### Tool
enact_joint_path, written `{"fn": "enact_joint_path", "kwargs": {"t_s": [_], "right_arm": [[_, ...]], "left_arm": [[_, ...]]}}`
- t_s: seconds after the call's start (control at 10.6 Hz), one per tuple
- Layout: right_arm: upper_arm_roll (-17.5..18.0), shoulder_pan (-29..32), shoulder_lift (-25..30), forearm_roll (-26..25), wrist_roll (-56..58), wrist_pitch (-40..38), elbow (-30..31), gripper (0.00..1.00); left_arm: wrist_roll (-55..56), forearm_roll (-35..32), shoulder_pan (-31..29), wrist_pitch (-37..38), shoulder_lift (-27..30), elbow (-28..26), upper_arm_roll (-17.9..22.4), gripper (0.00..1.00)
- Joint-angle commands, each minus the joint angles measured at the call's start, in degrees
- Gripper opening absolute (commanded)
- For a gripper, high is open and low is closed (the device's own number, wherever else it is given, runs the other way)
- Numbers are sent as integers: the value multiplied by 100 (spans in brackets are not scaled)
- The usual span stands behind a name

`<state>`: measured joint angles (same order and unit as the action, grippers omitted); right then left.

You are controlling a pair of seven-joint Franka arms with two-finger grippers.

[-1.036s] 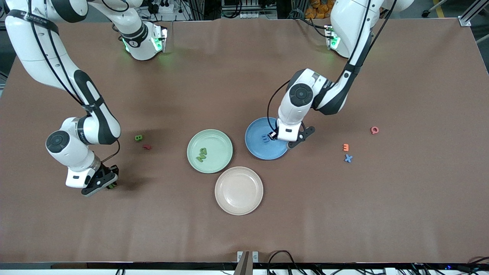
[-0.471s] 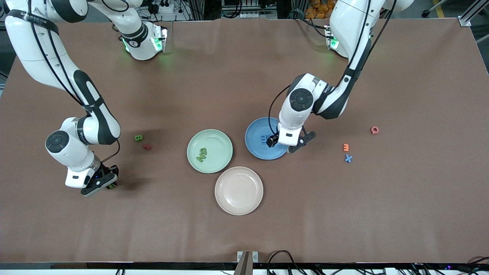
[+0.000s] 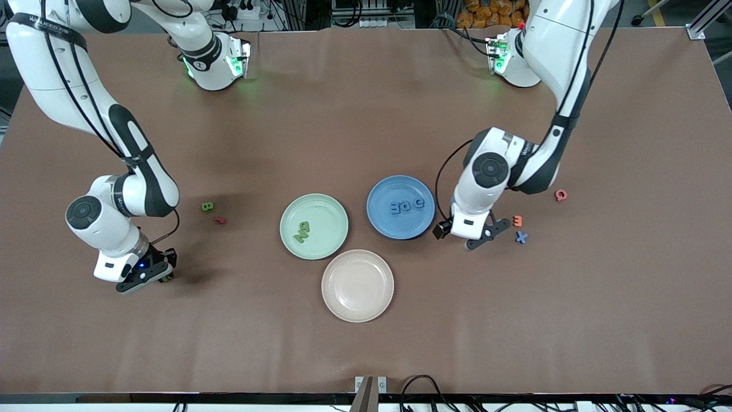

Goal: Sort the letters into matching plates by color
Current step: 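Withdraw the left gripper toward the blue x while the right gripper holds u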

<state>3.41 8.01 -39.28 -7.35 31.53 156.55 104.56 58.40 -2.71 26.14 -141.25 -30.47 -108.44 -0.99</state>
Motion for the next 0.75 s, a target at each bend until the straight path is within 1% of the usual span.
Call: {"fn": "enact_joint_path", "kwargs": {"t_s": [0.0, 0.19, 0.28, 0.47, 0.66], "right_arm": [[116, 69, 227, 94, -374, -353, 12, 22], [116, 25, 333, 102, -751, -563, 12, 22], [116, -27, 385, 103, -1014, -660, 12, 22], [125, -229, 404, 111, -1891, -722, 12, 22], [116, -457, 404, 111, -2631, -810, 12, 22]], "left_arm": [[-1248, -133, -581, 457, 233, 16, -33, 100], [-1681, -133, -890, 546, 304, -27, -33, 100], [-1813, -133, -1065, 546, 322, -141, -33, 100], [-2077, -142, -1338, 537, 287, -168, -33, 100], [-2935, -133, -1575, 520, 304, -370, -25, 100]]}}
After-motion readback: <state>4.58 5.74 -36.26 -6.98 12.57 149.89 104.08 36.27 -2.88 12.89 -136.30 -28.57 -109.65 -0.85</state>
